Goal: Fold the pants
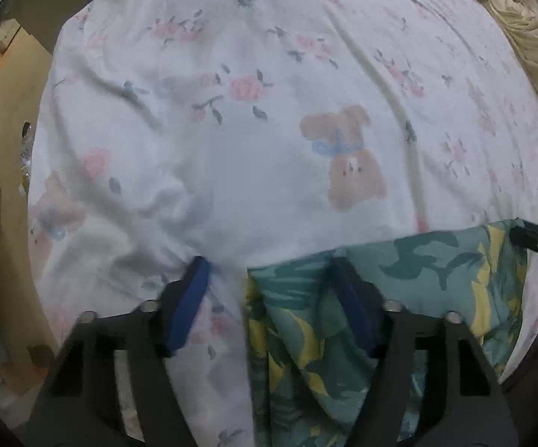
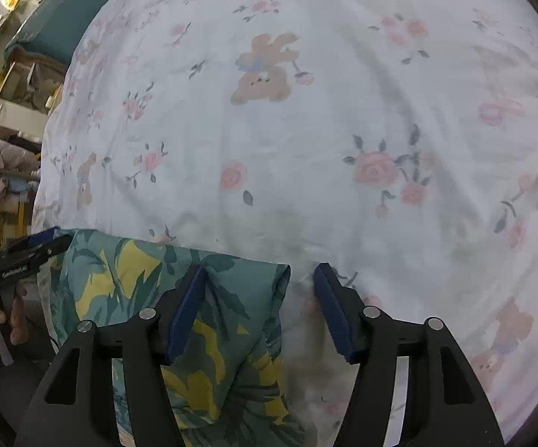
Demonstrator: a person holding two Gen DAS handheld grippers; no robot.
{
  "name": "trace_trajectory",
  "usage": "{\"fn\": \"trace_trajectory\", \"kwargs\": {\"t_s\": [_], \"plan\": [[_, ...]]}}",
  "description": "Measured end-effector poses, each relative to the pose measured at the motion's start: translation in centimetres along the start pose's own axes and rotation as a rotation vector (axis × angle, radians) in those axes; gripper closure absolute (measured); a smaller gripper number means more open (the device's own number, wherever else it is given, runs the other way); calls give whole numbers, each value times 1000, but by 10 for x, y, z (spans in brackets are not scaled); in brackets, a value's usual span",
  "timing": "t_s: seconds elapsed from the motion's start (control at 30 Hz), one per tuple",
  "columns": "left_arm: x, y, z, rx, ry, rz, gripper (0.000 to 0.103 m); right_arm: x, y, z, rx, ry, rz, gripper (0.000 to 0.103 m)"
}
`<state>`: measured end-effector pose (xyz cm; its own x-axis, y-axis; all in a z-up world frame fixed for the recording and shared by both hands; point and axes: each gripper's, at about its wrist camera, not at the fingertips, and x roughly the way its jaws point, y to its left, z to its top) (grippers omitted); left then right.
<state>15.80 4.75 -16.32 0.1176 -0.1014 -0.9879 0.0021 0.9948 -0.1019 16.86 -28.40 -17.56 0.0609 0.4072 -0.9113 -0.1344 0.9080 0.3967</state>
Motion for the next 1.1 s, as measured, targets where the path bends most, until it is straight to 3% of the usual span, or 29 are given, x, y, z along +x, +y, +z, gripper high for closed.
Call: {"fn": "trace_trajectory", "kwargs": {"t_s": [0.03,0.07,0.13,0.23,0.37,0.43,0.57,0.8,1.0,1.1], "plan": [[-1,-2,2,14,-1,-12,93,2,2,0,-4,10,23,67],[-2,-6,4,37,11,-39,102,2,3,0,-10,20,34,78],[-9,-13,8,81,-4,-51,102,-3,7,2,-40,6,32,92],[-31,-7,21,22,-89,-135,102,-15,13,5,-58,-49,45,95],[-70,1,34,-9,-326,-125,102,-59,20,11,-109,-306,19,95],[-76,-3,40,23,-385,-90,102,-72,26,12,-154,-380,-12,95],[-60,-4,40,89,-344,-43,102,-64,26,5,-201,-349,-41,95],[-96,-7,-1,128,-363,-78,102,-92,39,-32,-296,-352,-38,96],[-119,-35,-55,319,-356,5,102,-90,48,-79,-351,-242,-85,98],[-108,-47,-77,421,-294,76,102,-79,56,-100,-395,-167,-117,99]]}}
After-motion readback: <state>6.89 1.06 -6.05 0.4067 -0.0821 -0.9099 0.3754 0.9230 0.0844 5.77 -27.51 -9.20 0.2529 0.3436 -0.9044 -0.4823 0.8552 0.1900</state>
